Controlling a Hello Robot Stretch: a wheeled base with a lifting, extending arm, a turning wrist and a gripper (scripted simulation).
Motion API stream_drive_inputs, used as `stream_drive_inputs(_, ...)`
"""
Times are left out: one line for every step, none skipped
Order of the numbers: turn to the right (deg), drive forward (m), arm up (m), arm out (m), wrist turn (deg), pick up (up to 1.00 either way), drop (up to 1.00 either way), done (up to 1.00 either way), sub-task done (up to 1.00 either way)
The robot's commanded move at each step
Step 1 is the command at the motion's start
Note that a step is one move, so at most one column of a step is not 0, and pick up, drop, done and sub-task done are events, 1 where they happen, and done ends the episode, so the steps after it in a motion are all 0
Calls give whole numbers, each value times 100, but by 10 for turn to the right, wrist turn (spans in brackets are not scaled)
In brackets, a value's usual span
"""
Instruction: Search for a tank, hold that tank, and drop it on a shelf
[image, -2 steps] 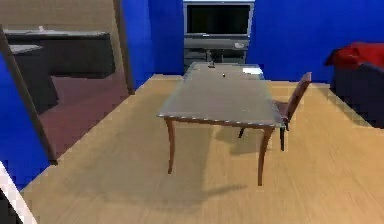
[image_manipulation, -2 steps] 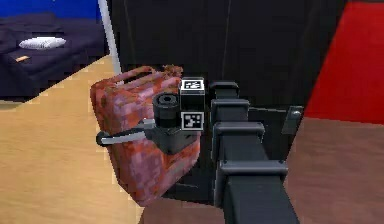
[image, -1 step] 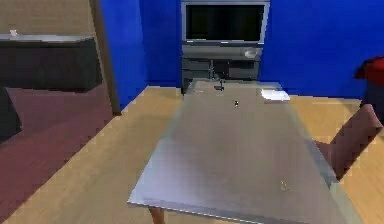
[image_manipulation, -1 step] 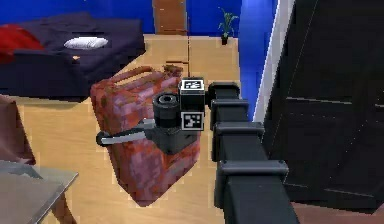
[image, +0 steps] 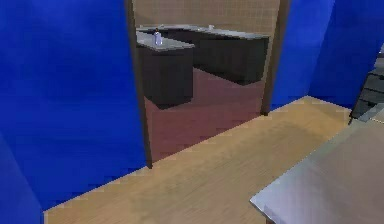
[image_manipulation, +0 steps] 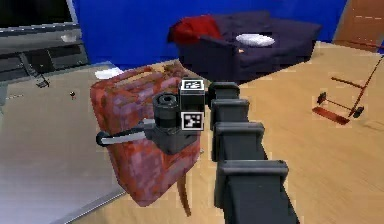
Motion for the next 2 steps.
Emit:
stream_drive_inputs(-90, 0, 0, 0, 0, 0, 0, 0, 0)
stream_drive_inputs(0, 80, 0, 0, 0, 0, 0, 0, 0)
